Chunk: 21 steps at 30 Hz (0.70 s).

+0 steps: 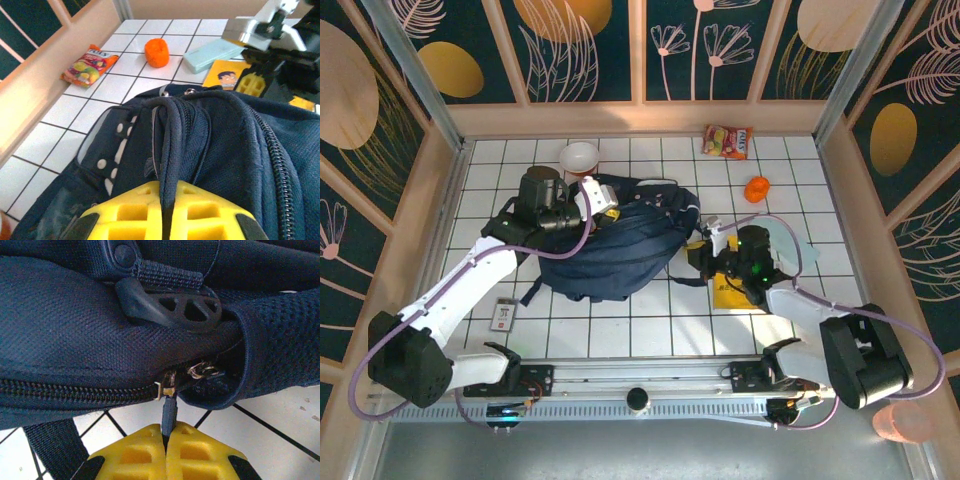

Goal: Pack the student bag

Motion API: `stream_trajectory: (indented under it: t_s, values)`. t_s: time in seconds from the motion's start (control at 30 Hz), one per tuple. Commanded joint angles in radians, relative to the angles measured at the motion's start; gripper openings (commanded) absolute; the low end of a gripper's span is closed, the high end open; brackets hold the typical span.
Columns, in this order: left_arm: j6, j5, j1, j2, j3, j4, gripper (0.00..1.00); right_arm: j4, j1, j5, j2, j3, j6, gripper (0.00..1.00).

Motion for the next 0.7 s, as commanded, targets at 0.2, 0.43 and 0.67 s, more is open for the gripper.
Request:
stream_trajectory:
  t_s: [0.2, 0.43, 0.67]
  values:
    - [0.016, -0.052, 0.011, -0.02, -0.029, 0.11, 0.0, -0.061, 0.055, 0.039, -0.093, 0.025, -0.025, 0.0]
    - [-0.005, 0.079, 0.012, -0.039, -0.014, 0.113, 0.0, -0.004, 0.035, 0.047, -0.05, -0.033, 0.054, 0.41]
    - [0.01, 0.159, 0.018, -0.04, 0.026, 0.068, 0.0, 0.085, 0.025, 0.076, 0.01, -0.087, 0.077, 0.56]
